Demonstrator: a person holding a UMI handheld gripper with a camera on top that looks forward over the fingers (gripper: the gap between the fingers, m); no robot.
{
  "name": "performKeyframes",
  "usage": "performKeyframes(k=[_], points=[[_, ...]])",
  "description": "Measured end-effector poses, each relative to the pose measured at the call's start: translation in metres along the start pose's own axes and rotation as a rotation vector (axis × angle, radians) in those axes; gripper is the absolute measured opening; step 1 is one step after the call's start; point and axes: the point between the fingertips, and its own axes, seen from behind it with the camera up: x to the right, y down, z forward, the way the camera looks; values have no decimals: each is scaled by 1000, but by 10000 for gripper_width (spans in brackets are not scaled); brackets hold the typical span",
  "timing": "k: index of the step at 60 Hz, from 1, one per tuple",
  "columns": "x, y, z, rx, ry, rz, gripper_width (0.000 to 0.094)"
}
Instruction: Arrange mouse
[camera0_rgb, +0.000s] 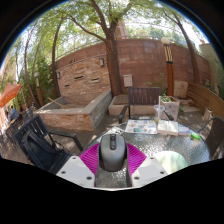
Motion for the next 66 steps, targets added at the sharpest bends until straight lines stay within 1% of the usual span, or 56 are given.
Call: performKeyframes(k=[4,7,9,11,12,15,17,18,22,23,24,26,28,29,32,33,35,37,38,41,45,49,58,66], points=[[44,-29,0,37,20,31,362],[86,-33,3,39,50,42,361],[113,-26,11,20,80,38,361],[140,-12,20,-12,112,27,361],[163,6,22,-25,123,22,360],[185,28,36,-103,154,24,361],[202,52,43,-155,167,28,360],[216,73,43,-171,170,25,360],[240,111,49,-255,193,22,369],[247,133,53,-273,198,19,381],[252,139,54,-288,199,19,385],[257,154,55,-324,197,23,424],[256,168,54,-362,179,33,473],[256,170,52,-366,166,40,501],[256,168,51,-342,160,29,541],[257,165,49,-341,165,22,575],[255,151,41,-332,170,13,694],[252,148,35,-315,164,9,841],[252,146,31,-307,164,10,873],[245,134,20,-297,158,9,836],[237,122,1,-283,165,9,858],[229,108,-26,-278,179,-4,857],[204,85,-99,-229,221,-24,855],[177,77,-166,-197,258,-40,856]])
